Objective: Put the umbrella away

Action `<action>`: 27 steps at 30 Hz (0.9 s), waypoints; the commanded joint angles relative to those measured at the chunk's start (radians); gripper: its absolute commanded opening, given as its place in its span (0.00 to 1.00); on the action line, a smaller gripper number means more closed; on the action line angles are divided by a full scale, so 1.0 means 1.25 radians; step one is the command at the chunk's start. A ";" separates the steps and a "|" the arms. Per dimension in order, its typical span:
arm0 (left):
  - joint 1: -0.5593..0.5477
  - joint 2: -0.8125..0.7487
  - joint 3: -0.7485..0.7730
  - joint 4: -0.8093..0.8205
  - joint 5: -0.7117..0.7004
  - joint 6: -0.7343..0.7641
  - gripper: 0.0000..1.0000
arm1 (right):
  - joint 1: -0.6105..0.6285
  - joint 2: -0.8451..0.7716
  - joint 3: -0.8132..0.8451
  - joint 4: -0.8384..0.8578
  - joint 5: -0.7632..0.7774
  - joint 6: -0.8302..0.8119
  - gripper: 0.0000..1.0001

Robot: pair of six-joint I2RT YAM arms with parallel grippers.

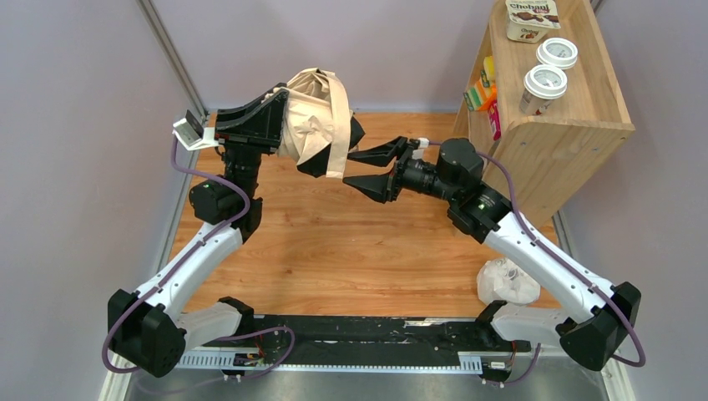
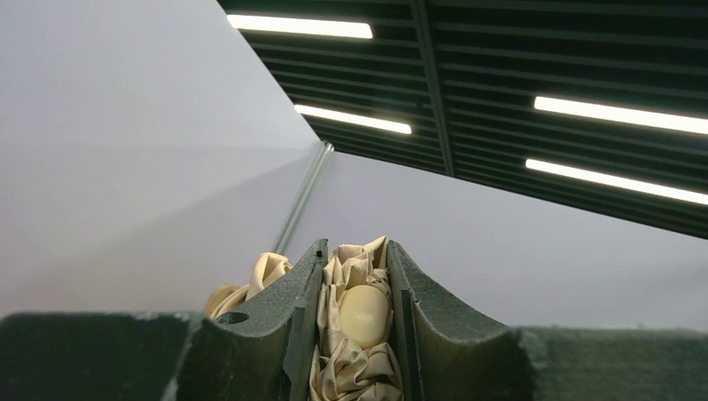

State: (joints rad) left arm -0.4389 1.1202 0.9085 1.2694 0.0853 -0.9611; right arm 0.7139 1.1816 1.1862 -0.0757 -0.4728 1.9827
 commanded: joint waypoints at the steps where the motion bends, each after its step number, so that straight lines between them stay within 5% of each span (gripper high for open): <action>1: -0.004 -0.027 0.041 0.154 0.002 0.009 0.00 | 0.008 -0.021 -0.057 0.084 0.005 0.274 0.51; 9: -0.002 -0.025 0.039 0.154 -0.008 0.002 0.00 | -0.003 -0.102 -0.154 0.030 0.038 0.170 0.53; 19: -0.004 -0.026 0.000 0.156 -0.031 -0.004 0.00 | -0.012 -0.065 -0.133 0.053 -0.054 -0.404 0.90; 23: -0.004 -0.022 -0.025 0.156 -0.035 0.004 0.00 | -0.010 -0.086 -0.136 -0.088 -0.039 -0.577 1.00; 27: -0.004 -0.019 -0.038 0.158 -0.035 0.014 0.00 | -0.004 -0.179 -0.259 -0.161 0.101 -0.534 1.00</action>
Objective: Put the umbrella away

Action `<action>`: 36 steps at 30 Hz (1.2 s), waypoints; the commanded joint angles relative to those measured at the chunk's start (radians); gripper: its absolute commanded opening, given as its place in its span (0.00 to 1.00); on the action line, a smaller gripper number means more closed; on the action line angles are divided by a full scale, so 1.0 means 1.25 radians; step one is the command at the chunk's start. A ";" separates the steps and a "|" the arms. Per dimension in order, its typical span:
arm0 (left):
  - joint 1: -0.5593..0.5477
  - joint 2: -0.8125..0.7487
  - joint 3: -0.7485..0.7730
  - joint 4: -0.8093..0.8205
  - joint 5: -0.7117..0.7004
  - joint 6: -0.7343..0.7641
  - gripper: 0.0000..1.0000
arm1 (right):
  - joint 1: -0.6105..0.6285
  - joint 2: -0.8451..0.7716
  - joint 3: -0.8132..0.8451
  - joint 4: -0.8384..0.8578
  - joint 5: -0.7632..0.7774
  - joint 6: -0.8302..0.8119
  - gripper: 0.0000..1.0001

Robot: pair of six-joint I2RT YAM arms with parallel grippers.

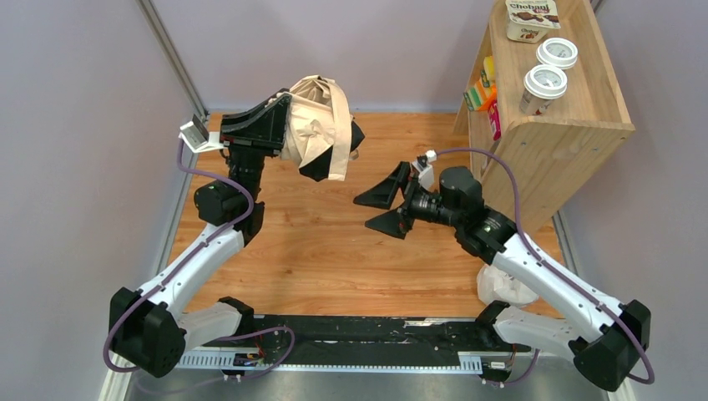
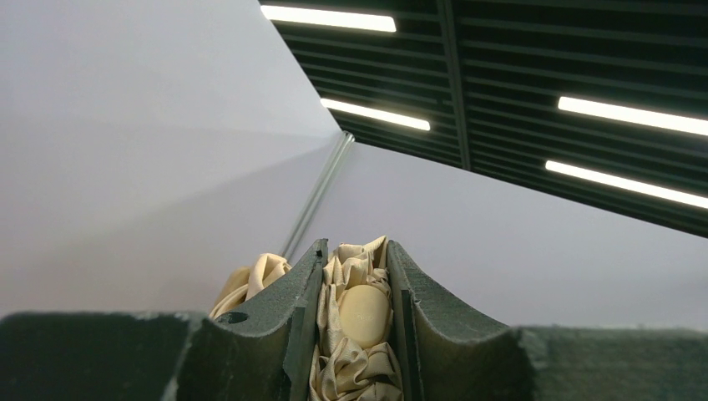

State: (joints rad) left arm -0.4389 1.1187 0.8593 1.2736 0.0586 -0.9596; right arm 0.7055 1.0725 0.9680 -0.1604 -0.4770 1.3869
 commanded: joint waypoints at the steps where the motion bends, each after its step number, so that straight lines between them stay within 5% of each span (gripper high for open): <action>1: -0.004 -0.016 0.000 0.156 -0.014 0.014 0.00 | 0.003 -0.120 -0.148 -0.073 0.104 0.025 1.00; 4: -0.004 -0.011 -0.010 0.156 -0.015 0.006 0.00 | 0.001 -0.176 -0.386 0.185 0.058 0.501 1.00; 6: -0.004 -0.011 -0.022 0.154 -0.011 0.009 0.00 | 0.020 -0.154 -0.532 0.490 0.059 0.843 1.00; 8: -0.004 -0.016 -0.031 0.156 -0.010 0.019 0.00 | 0.031 -0.124 -0.543 0.558 0.002 1.013 1.00; 12: -0.004 -0.010 -0.033 0.156 -0.013 0.023 0.00 | 0.031 -0.134 -0.309 0.215 -0.058 0.987 1.00; 17: -0.004 -0.019 -0.024 0.156 -0.011 0.056 0.00 | 0.037 -0.091 -0.160 0.080 -0.027 0.996 1.00; 24: -0.004 -0.025 -0.003 0.156 0.019 0.071 0.00 | 0.061 0.027 -0.098 0.231 -0.031 1.085 0.98; 31: -0.004 -0.026 -0.006 0.157 0.023 0.073 0.00 | 0.075 0.008 -0.096 0.233 0.137 1.112 0.55; 36: -0.004 -0.024 0.001 0.156 0.034 0.071 0.00 | 0.070 -0.010 -0.069 0.169 0.180 1.111 0.69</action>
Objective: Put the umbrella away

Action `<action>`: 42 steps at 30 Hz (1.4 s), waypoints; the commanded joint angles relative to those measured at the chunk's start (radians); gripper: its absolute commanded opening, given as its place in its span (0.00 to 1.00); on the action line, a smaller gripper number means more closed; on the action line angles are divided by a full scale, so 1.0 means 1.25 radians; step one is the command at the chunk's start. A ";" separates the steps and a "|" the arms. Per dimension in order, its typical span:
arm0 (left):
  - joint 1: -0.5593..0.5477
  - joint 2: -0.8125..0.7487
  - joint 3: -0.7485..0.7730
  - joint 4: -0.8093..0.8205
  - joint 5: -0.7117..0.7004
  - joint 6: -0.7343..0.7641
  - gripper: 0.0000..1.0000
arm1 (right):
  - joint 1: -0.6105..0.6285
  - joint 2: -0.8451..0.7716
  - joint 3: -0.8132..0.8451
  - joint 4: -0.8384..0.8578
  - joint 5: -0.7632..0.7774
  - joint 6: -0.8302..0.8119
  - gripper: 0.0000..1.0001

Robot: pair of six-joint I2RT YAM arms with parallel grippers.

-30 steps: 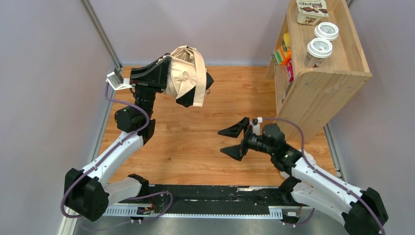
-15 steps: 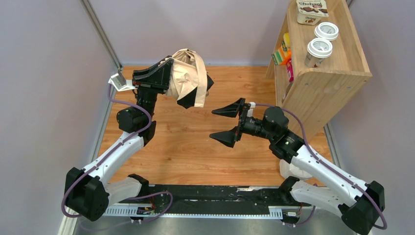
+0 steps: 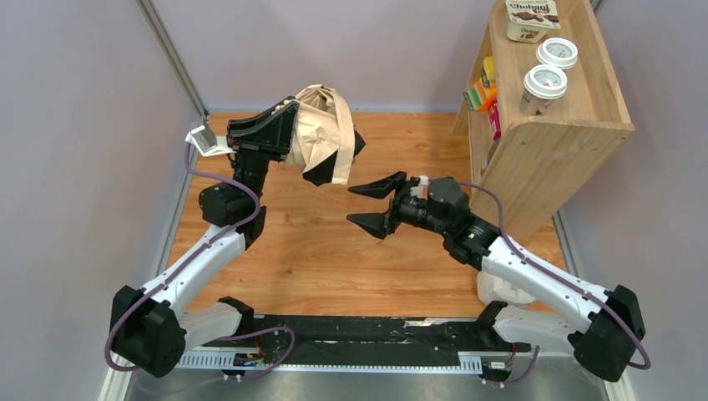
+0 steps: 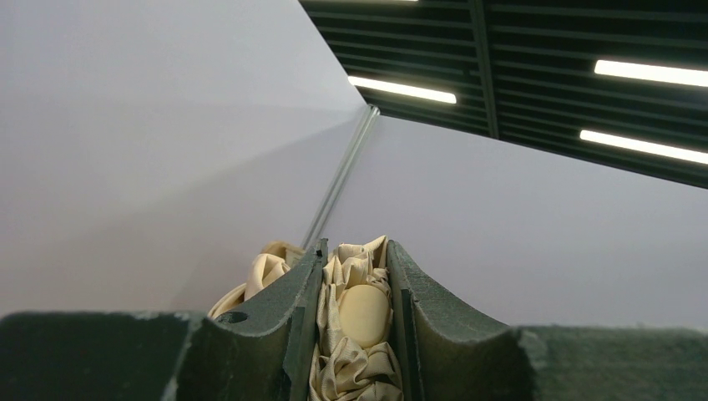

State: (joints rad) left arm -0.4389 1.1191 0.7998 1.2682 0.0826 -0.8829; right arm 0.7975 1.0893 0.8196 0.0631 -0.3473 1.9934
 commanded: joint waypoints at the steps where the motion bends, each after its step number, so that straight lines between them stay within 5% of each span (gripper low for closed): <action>1: -0.004 -0.020 0.049 0.160 0.016 0.004 0.00 | -0.005 -0.020 0.061 -0.020 0.073 0.626 0.70; 17: -0.005 -0.017 0.054 0.160 0.015 -0.020 0.00 | -0.005 -0.006 0.082 -0.012 0.123 0.551 0.63; 19: -0.005 -0.014 0.050 0.160 -0.007 -0.036 0.00 | -0.011 -0.036 0.039 -0.023 0.139 0.445 0.70; 21: -0.005 -0.012 0.040 0.161 -0.039 -0.063 0.00 | -0.045 -0.063 0.005 0.003 0.130 0.230 0.96; 22: -0.005 -0.012 0.036 0.160 -0.055 -0.073 0.00 | -0.061 -0.079 0.003 -0.023 0.114 0.144 1.00; 26: -0.005 -0.013 0.025 0.160 -0.098 -0.110 0.00 | -0.087 -0.139 0.025 -0.105 0.166 -0.239 1.00; 30: -0.005 -0.021 0.013 0.160 -0.119 -0.126 0.00 | -0.134 -0.136 0.107 -0.019 0.027 -0.616 1.00; 32: -0.005 -0.021 0.009 0.161 -0.124 -0.140 0.00 | -0.130 -0.112 0.138 0.042 -0.052 -0.717 0.97; 38: -0.005 -0.017 0.001 0.160 -0.152 -0.187 0.00 | -0.123 -0.004 0.314 -0.004 -0.198 -0.946 0.64; 42: -0.005 -0.010 -0.004 0.161 -0.159 -0.205 0.00 | -0.114 0.032 0.381 -0.028 -0.202 -0.995 0.59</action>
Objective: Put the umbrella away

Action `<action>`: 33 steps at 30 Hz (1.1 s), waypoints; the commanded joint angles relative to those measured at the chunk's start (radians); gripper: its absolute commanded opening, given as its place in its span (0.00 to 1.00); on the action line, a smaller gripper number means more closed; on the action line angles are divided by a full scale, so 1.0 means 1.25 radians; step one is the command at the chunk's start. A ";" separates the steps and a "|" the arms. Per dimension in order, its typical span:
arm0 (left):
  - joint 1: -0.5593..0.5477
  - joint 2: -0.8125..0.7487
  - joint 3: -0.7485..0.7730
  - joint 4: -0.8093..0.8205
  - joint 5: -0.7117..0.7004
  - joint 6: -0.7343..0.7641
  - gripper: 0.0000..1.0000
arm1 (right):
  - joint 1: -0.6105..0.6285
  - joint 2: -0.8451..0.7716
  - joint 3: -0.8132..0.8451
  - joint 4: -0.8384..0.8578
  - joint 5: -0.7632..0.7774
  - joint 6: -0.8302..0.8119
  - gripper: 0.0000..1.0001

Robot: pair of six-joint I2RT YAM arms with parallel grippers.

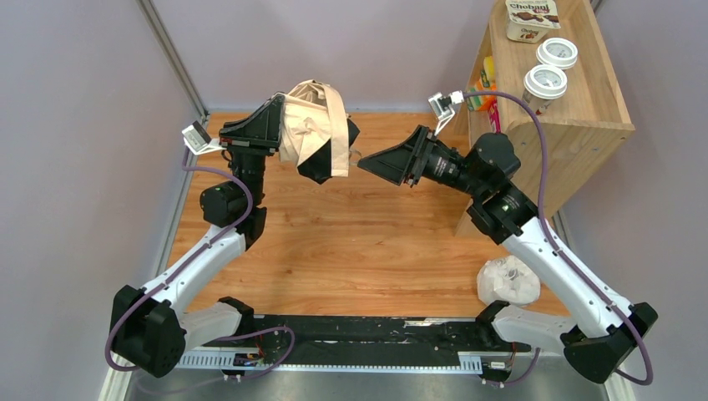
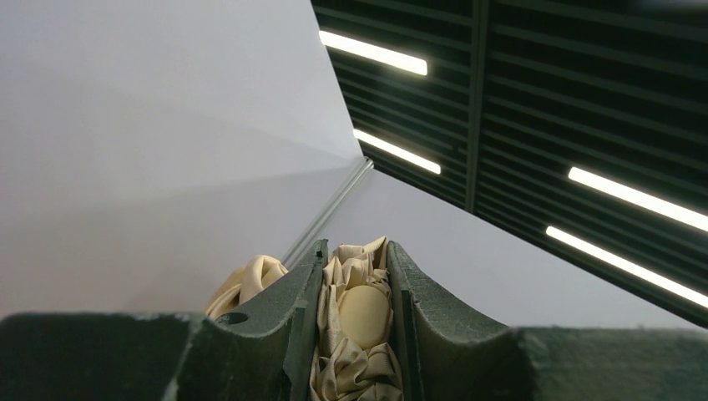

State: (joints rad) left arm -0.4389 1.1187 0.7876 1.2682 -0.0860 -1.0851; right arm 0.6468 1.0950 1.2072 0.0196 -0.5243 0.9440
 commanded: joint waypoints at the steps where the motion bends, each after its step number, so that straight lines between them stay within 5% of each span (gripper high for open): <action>1: -0.005 -0.008 0.006 0.160 -0.024 -0.046 0.00 | 0.008 0.043 0.086 0.004 -0.076 -0.159 0.58; 20: -0.005 0.009 0.014 0.160 -0.020 -0.074 0.00 | 0.070 0.138 0.201 -0.084 -0.054 -0.266 0.30; 25: -0.004 0.011 0.013 0.160 -0.027 -0.073 0.00 | 0.097 0.158 0.240 -0.120 -0.068 -0.283 0.00; 33: -0.005 0.035 0.007 0.160 -0.062 -0.128 0.00 | 0.200 0.249 0.435 -0.369 -0.058 -0.514 0.00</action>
State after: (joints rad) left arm -0.4389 1.1519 0.7834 1.2682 -0.1188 -1.1687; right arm 0.8577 1.3621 1.6199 -0.2634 -0.6014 0.4950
